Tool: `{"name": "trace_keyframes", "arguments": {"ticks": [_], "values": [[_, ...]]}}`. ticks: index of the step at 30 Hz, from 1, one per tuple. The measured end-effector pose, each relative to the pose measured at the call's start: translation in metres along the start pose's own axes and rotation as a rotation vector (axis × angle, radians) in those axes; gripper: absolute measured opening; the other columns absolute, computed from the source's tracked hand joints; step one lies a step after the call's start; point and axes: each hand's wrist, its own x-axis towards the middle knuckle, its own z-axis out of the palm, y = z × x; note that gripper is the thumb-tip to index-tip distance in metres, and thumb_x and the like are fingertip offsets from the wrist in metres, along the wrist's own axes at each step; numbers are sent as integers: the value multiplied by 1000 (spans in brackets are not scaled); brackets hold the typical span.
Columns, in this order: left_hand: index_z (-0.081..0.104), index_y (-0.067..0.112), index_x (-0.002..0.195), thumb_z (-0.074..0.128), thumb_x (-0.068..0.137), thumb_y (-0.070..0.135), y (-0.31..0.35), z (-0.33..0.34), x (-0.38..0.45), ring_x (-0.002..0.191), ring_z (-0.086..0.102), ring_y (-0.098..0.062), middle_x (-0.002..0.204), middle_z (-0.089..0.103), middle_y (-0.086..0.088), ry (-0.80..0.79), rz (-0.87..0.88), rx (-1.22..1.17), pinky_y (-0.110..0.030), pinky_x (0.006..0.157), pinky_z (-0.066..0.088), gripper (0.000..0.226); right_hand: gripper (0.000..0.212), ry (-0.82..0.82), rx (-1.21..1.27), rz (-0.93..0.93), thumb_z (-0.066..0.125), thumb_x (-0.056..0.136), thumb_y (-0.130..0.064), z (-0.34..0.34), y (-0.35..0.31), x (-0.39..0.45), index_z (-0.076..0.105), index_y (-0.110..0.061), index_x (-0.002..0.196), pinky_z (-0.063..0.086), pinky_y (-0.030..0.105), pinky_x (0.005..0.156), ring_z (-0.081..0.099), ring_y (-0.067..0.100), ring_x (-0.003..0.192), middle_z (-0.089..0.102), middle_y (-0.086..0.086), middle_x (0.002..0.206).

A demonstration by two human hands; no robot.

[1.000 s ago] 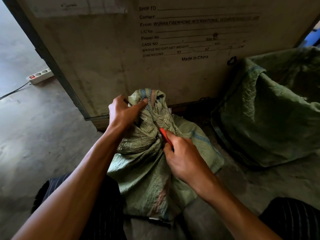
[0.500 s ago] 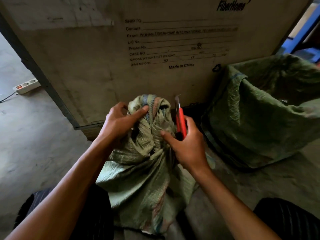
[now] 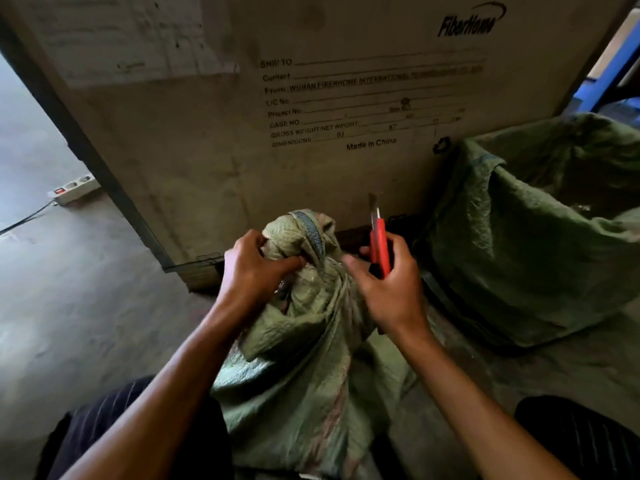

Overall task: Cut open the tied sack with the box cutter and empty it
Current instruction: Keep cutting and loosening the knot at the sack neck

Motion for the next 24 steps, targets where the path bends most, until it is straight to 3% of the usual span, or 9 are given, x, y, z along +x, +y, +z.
{"name": "trace_keyframes", "arguments": {"ticks": [4, 8, 10, 12, 14, 16, 19, 22, 24], "values": [[65, 8, 90, 87, 39, 43, 11, 6, -6, 76, 71, -27, 85, 74, -13, -248, -98, -225, -51, 74, 59, 66, 65, -85, 107, -25, 83, 66, -25, 15, -1, -21, 48, -27, 121, 48, 7, 77, 59, -14, 93, 59, -21, 101], [56, 7, 89, 72, 77, 9, 17, -6, 0, 78, 64, -20, 78, 69, -5, -594, -5, -391, -40, 77, 58, 20, 59, -14, 165, -3, 77, 72, -11, 6, 9, -12, 46, -30, 120, 48, 5, 73, 60, -14, 90, 60, -18, 101], [57, 12, 101, 76, 67, 15, 13, -11, 8, 78, 64, -19, 79, 71, -4, -592, 93, -342, -27, 71, 55, 40, 55, -30, 153, -20, 73, 75, -7, -1, 10, -8, 46, -32, 117, 49, 6, 73, 59, -15, 86, 59, -20, 99], [53, 20, 124, 80, 64, 22, 14, -12, 12, 78, 62, -15, 82, 69, -5, -597, 164, -280, -26, 74, 50, 66, 54, -66, 144, -49, 72, 77, -4, -4, 7, -5, 47, -31, 116, 50, 8, 72, 60, -13, 83, 60, -18, 97], [57, 22, 126, 79, 67, 25, 18, -10, 12, 85, 64, -12, 89, 70, 1, -628, 253, -198, -24, 80, 49, 63, 54, -102, 130, -70, 73, 76, -4, -7, 6, 0, 49, -27, 118, 51, 10, 72, 62, -8, 84, 62, -12, 101], [63, 16, 115, 80, 64, 27, 19, -10, 14, 97, 68, -14, 101, 73, -1, -583, 252, -200, -28, 87, 53, 55, 53, -118, 122, -62, 76, 74, -7, -8, 6, 4, 51, -24, 118, 50, 12, 64, 63, -3, 75, 65, -4, 100], [62, 12, 96, 86, 57, 42, 12, -3, 18, 90, 69, -27, 93, 73, -10, -366, 198, -174, -44, 80, 57, 55, 42, -57, 59, -9, 73, 77, -18, -9, 1, 6, 54, -19, 115, 51, 22, 69, 63, 4, 80, 66, -3, 91], [65, 16, 87, 84, 59, 50, 4, 6, 21, 80, 65, -21, 85, 70, -4, -38, 90, 75, -32, 65, 51, 48, 21, 12, 30, 11, 61, 87, -26, -16, -14, 2, 58, -10, 99, 47, 37, 54, 53, 18, 57, 53, 9, 66], [67, 16, 85, 82, 60, 51, 2, 8, 21, 79, 63, -19, 83, 68, -3, 20, 37, 136, -28, 60, 46, 45, 24, -51, 138, 106, 52, 92, -29, -17, -26, -8, 54, -6, 86, 41, 32, 42, 47, 18, 44, 46, 12, 56]]}}
